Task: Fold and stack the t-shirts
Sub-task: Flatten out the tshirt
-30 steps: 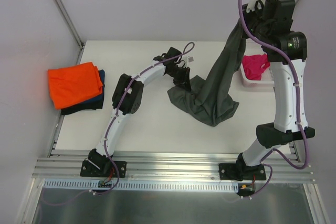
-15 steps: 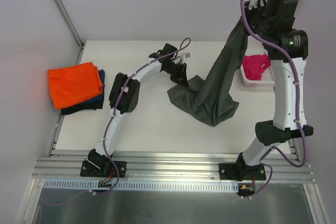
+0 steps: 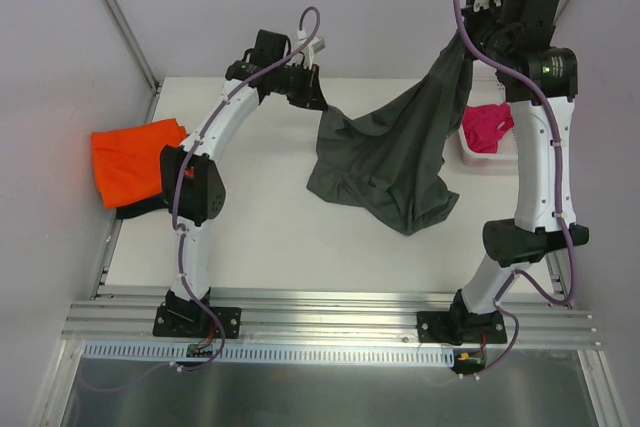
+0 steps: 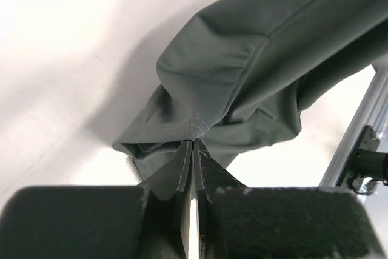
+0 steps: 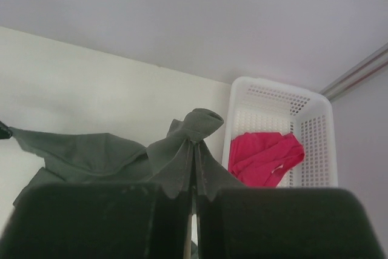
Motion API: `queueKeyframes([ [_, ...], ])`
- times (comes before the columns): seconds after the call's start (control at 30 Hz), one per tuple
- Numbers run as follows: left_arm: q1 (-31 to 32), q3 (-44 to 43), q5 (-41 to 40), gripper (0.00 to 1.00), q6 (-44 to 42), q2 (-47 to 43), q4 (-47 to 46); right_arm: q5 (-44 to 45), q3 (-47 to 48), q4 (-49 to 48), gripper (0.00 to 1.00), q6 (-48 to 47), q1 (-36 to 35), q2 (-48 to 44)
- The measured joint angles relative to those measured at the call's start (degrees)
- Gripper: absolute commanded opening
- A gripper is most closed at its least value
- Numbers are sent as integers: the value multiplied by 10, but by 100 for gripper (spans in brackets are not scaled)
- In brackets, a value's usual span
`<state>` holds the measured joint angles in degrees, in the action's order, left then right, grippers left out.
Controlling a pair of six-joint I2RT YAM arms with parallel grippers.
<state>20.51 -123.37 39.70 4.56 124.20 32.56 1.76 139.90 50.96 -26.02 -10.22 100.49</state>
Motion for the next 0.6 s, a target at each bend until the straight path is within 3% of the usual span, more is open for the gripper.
queueKeyframes([
  [0.27,-9,-2,-52,0,-58,-75,38,6,-13,-59,0,-10,5,-7],
  [0.4,-42,-2,-78,0,-85,-123,48,19,-83,-88,0,-18,30,-43],
  [0.6,-92,3,-116,0,-120,-206,63,20,-116,-87,1,13,81,-55],
])
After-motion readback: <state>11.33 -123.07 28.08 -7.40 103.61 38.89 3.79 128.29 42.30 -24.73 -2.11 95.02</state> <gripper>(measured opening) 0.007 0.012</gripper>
